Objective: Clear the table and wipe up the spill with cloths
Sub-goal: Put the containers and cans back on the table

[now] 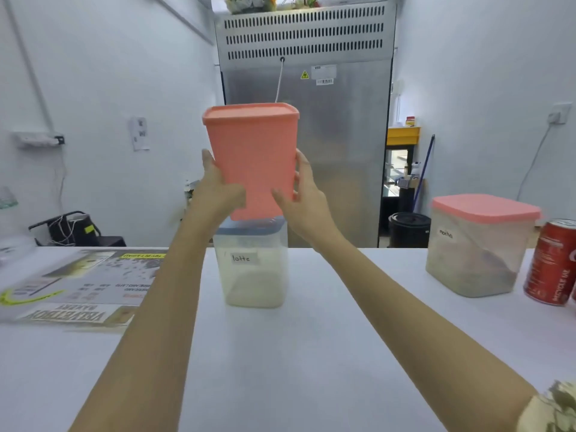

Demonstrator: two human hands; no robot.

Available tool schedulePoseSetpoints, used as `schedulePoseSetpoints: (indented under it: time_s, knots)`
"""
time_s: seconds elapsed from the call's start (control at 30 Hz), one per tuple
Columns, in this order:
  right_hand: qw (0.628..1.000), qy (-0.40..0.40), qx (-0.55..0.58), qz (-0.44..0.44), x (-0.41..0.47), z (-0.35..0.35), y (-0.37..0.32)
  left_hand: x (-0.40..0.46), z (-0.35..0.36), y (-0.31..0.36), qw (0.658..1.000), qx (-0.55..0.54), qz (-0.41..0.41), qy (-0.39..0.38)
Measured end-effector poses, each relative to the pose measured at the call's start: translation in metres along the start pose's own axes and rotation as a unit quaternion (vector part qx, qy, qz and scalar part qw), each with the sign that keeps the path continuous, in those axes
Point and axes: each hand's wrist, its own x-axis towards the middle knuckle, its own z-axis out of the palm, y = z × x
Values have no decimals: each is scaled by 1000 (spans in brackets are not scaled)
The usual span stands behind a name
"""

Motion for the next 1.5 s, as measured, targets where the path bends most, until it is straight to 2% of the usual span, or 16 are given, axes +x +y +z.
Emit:
schedulePoseSetpoints:
  time_s: [0.13, 0.37, 0.57, 0.7, 0.8, 0.9, 0.97, 1.03, 1.1, 1.23, 1.37, 1.5]
  knots:
    - [999, -6, -27, 25, -2, 18, 9, -2, -2, -11, 1000, -7, -9, -1]
    - [998, -3, -50, 31, -4, 30, 13, 3, 6, -28, 997, -54, 46, 41]
    - [998, -2, -56, 36, -10, 35, 15, 4, 6, -38, 997, -35, 42, 51]
    - [998, -1, -43, 56, -13, 22, 19, 3, 10, -37, 994, -2, 52, 96]
    - [996, 21, -53, 71, -18, 1, 25, -6, 20, -31, 974, 32, 119, 189]
    - [990, 66, -74, 98, -24, -30, 35, -21, 43, -16, 929, 48, 236, 280]
    - [985, 98, -84, 113, -28, -55, 43, -30, 66, -3, 897, 81, 319, 295]
    - [980, 129, -94, 122, -34, -81, 51, -36, 94, 7, 880, 105, 381, 262]
    - [972, 166, -111, 121, -41, -107, 59, -41, 127, 13, 886, 118, 401, 201]
    - [949, 238, -167, 119, -57, -159, 77, -50, 193, 18, 921, 113, 368, 53]
    - [916, 305, -222, 136, -62, -214, 96, -58, 251, 25, 941, 85, 325, -52]
    - [912, 306, -231, 143, -64, -258, 114, -64, 305, 33, 944, 51, 295, -137]
